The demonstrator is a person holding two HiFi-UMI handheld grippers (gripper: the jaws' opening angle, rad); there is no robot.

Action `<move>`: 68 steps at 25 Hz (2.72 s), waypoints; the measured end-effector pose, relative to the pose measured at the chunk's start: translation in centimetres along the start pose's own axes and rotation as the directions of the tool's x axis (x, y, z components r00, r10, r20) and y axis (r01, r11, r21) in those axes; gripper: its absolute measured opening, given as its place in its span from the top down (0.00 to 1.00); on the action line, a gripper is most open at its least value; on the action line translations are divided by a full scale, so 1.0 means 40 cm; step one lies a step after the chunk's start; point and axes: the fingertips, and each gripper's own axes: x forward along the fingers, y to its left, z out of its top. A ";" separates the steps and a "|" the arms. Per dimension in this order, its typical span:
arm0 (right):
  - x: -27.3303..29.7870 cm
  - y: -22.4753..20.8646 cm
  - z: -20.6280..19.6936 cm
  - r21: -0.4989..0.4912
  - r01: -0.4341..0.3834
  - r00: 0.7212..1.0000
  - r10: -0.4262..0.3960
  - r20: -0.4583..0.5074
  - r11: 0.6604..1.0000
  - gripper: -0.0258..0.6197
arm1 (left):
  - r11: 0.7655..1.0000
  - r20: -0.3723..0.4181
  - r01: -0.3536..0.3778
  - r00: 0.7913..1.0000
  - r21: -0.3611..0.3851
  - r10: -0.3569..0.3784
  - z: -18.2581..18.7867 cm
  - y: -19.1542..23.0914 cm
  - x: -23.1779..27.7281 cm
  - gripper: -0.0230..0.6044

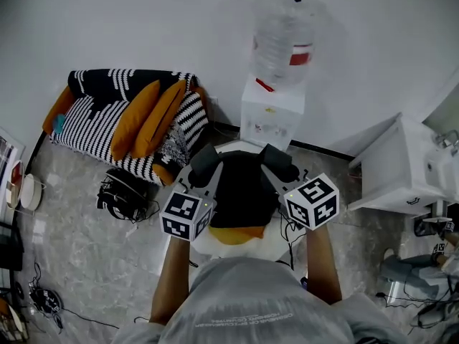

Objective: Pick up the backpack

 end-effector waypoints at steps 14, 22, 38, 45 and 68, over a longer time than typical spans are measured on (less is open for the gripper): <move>-0.047 0.004 0.127 -0.020 0.010 0.998 -0.009 0.060 1.000 0.90 | 0.994 0.104 -0.046 0.994 0.100 0.036 0.145 0.006 -0.029 0.89; -0.084 0.030 0.208 -0.086 0.024 0.992 -0.012 0.128 0.996 0.90 | 0.988 0.176 -0.066 0.984 0.141 0.040 0.238 -0.003 -0.064 0.89; -0.110 0.054 0.287 -0.174 0.068 0.984 -0.038 0.174 0.982 0.90 | 0.967 0.226 -0.099 0.973 0.235 0.045 0.327 -0.020 -0.117 0.89; -0.107 0.059 0.294 -0.199 0.080 0.986 -0.047 0.162 0.977 0.90 | 0.967 0.212 -0.100 0.976 0.233 0.050 0.332 -0.022 -0.122 0.89; -0.090 0.064 0.270 -0.212 0.064 0.991 -0.036 0.132 0.975 0.91 | 0.974 0.199 -0.089 0.979 0.209 0.047 0.314 -0.015 -0.117 0.89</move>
